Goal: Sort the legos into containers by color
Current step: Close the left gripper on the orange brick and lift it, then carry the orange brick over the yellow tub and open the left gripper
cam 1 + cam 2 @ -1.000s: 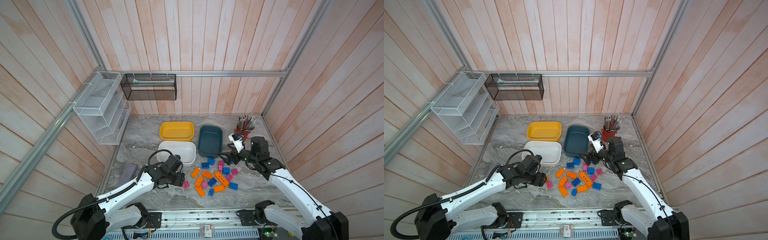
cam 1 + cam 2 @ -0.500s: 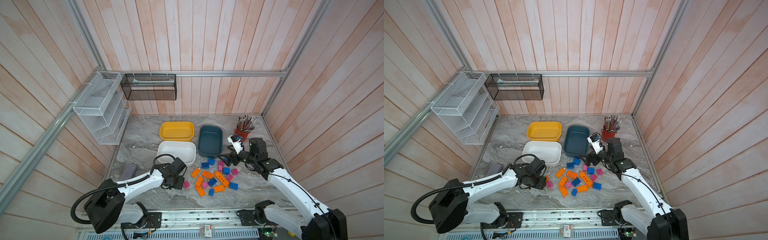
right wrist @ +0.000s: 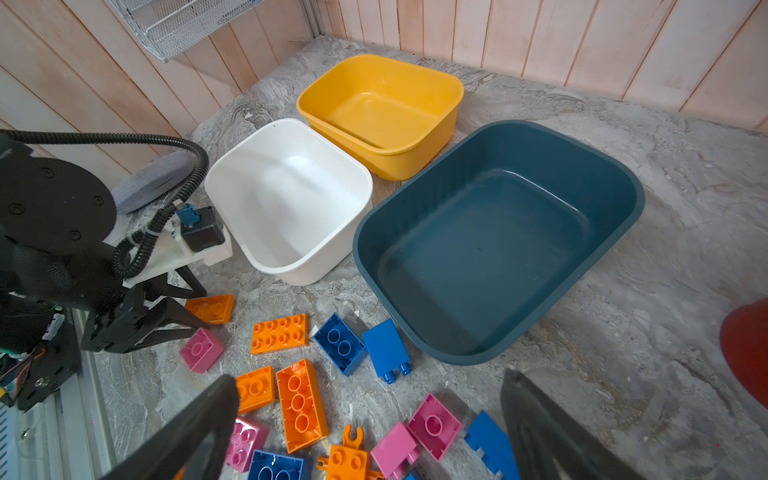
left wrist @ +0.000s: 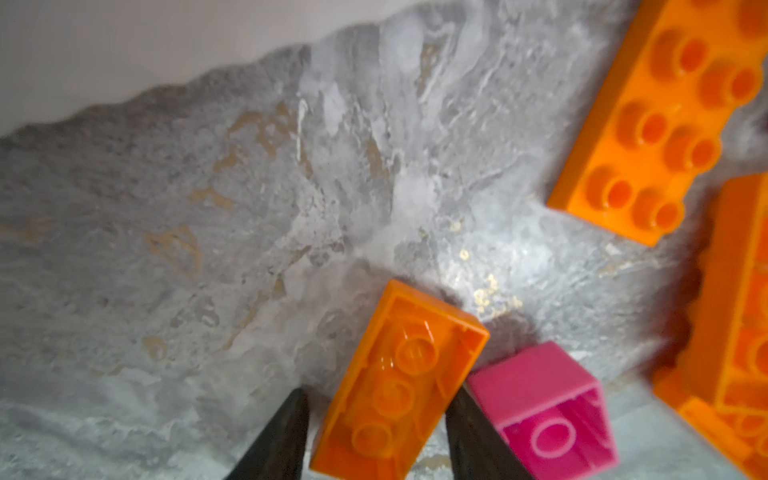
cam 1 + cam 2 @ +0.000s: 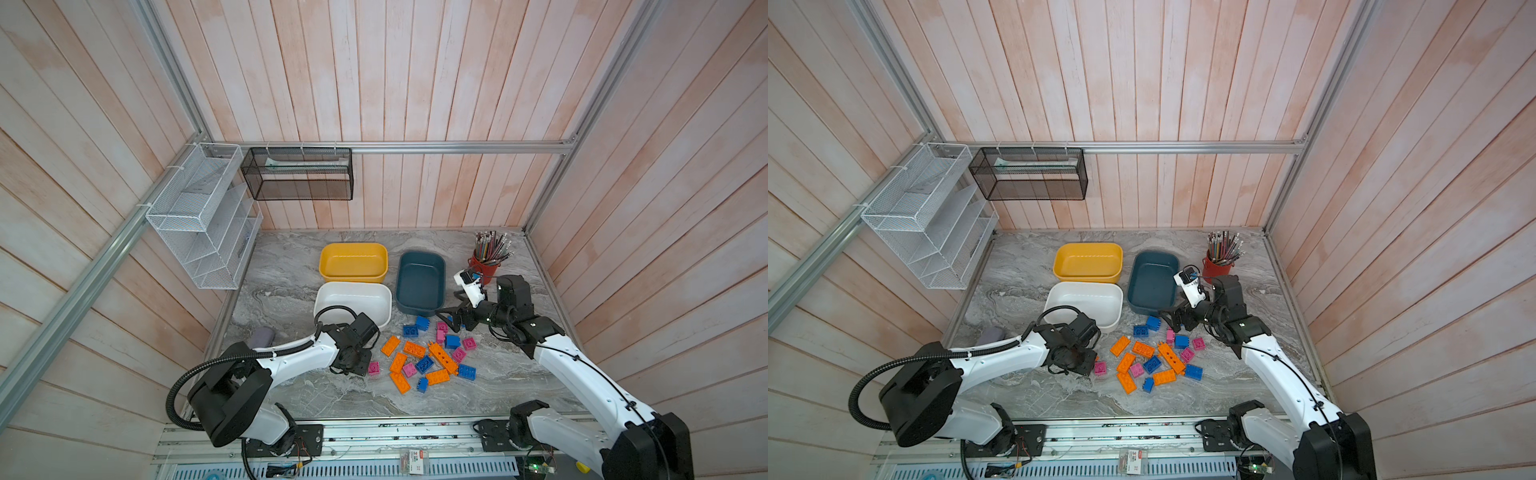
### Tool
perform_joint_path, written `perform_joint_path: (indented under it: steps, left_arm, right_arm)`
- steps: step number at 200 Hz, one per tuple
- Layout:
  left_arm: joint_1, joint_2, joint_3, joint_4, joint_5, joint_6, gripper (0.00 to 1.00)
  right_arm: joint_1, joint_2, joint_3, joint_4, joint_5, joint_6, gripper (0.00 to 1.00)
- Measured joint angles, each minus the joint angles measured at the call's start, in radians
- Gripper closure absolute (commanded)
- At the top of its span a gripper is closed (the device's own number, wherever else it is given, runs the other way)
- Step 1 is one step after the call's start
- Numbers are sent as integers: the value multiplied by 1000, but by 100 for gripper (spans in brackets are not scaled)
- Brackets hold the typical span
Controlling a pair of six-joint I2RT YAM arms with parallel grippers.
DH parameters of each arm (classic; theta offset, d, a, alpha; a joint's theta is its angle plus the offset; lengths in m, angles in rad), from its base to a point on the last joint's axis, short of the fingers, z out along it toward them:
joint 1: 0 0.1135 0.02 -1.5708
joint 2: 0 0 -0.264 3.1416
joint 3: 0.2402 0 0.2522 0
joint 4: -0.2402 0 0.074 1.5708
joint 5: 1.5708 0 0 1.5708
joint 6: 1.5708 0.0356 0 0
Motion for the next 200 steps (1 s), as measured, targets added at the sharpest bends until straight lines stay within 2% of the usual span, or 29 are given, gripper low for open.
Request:
perform_joint_path:
  steps: [36,74,93,122,160,200]
  left_arm:
    - [0,31,27,14,-14,7,78]
    - [-18,18,33,-29,-9,10,78]
    - [-21,-32,52,-78,-2,6,78]
    - [-6,-116,179,-134,5,29,77]
    - [157,-75,370,-118,9,148,74]
    - [330,165,558,-43,10,276,74]
  right_arm:
    - [0,0,0,8,0,0,2]
    - [0,1,0,13,0,0,2]
    - [-2,4,0,20,-1,0,2]
    - [-11,6,0,38,-24,3,2]
    - [-31,6,0,91,-70,24,2]
    - [-41,26,7,122,-93,32,2]
